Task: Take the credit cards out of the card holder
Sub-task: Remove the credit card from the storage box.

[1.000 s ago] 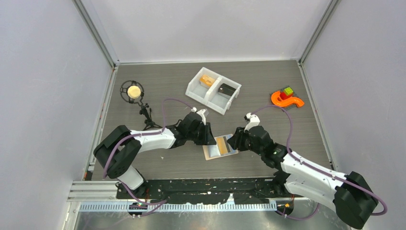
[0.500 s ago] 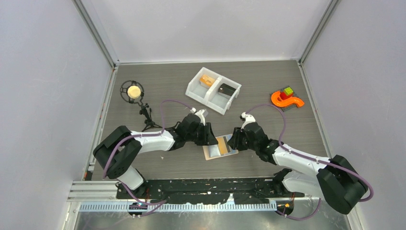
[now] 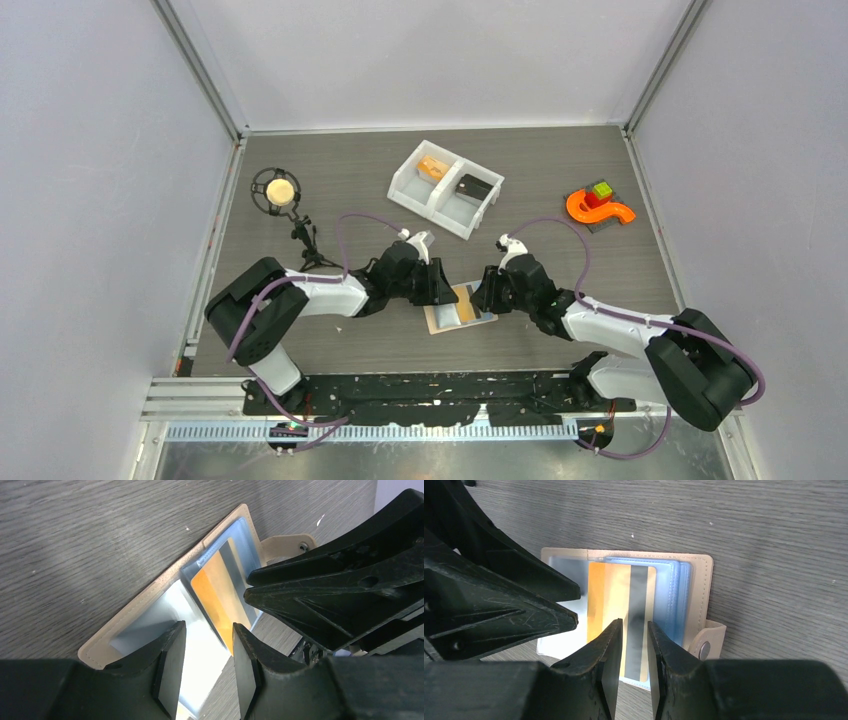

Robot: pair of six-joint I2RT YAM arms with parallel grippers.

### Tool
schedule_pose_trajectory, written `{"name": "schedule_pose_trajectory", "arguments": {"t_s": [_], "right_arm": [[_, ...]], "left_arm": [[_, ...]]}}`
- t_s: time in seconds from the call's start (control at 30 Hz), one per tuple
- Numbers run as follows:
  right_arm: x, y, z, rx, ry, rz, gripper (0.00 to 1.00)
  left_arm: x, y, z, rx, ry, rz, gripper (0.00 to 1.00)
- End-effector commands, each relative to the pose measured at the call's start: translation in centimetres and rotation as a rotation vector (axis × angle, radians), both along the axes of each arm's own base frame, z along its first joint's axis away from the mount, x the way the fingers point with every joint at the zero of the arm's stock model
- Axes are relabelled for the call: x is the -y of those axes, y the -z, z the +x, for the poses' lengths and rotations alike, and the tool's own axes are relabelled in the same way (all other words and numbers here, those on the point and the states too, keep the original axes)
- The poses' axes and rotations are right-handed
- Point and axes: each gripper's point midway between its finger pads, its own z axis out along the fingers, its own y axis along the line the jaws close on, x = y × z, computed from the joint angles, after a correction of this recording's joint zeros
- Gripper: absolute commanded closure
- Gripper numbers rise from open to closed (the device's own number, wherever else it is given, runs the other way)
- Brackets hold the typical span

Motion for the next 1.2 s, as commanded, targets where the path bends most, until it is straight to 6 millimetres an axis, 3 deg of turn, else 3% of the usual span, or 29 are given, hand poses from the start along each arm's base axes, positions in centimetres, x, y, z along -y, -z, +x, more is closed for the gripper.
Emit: {"name": "schedule_pose_trajectory", "arguments": {"t_s": [0.0, 0.43, 0.7, 0.87, 1.17], "right_arm": [[-0.4, 0.2, -0.2, -0.01, 0.005, 0.043, 0.68], [-0.2, 0.7, -0.7, -0.026, 0.012, 0.057, 0.69], [-0.1, 0.7, -0.6, -0.023, 0.022, 0.053, 0.69], [0.2, 0.7, -0.3, -0.016, 0.032, 0.044, 0.68], [0.0, 0.8, 0.0, -0.01, 0.026, 0.043, 0.66]], "left_arm": [[0.8, -0.3, 0.2, 0.023, 0.001, -0.057, 0.58], [2.0, -1.1, 0.1, 0.015, 0.0, -0.145, 0.61], [2.0, -1.0, -0.1, -0.022, -0.029, -0.178, 0.75], [1.3, -1.0, -0.2, -0.034, -0.052, -0.189, 0.99], [-0.5, -1.3, -0.6, -0.028, -0.08, -0.154, 1.0]]}}
